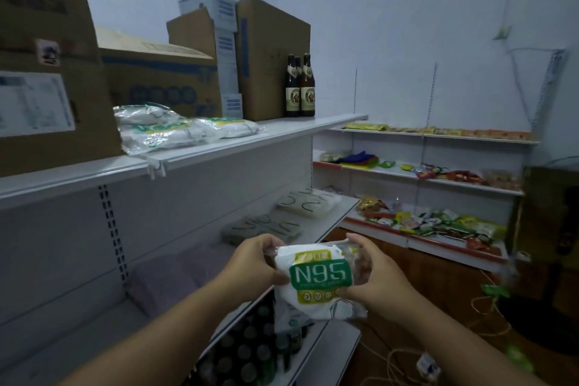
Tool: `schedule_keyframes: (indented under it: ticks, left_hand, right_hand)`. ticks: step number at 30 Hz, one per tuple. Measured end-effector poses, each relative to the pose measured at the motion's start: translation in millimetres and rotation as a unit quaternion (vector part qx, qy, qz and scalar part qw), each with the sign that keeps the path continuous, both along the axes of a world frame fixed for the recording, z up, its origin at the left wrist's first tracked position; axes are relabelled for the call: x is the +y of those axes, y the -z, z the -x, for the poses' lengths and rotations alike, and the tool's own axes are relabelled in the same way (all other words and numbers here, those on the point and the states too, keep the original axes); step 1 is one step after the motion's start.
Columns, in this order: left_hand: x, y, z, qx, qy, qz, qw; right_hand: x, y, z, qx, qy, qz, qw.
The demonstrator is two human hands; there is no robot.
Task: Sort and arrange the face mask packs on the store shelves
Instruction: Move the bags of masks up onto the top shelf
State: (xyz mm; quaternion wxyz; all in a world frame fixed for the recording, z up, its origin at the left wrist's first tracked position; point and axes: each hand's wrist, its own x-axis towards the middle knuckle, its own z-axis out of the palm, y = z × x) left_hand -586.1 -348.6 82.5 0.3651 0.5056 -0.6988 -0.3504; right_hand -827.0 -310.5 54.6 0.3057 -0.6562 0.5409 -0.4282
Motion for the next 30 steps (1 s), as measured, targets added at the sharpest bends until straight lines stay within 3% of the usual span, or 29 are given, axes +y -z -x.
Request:
schedule_keyframes:
  ticks: [8,18,25,30]
  left_hand:
    - [-81,-75,25,0.013,0.011,0.052,0.998]
    - [-157,-217,45,0.071,0.041,0.116,0.990]
    - [-197,-289,-6,0.049,-0.060,0.121,0.990]
    - [-227,-284,-62,0.033,-0.208,0.105,0.972]
  right_hand:
    - [-81,-64,27,0.001,0.014,0.034,0.999]
    - [-181,-191,47,-0.123,-0.014,0.129,0.984]
    - [-265,-256,-11,-0.153,-0.117,0.103,0.976]
    - [-337,-262,-81,-0.186,-0.161,0.074,0.966]
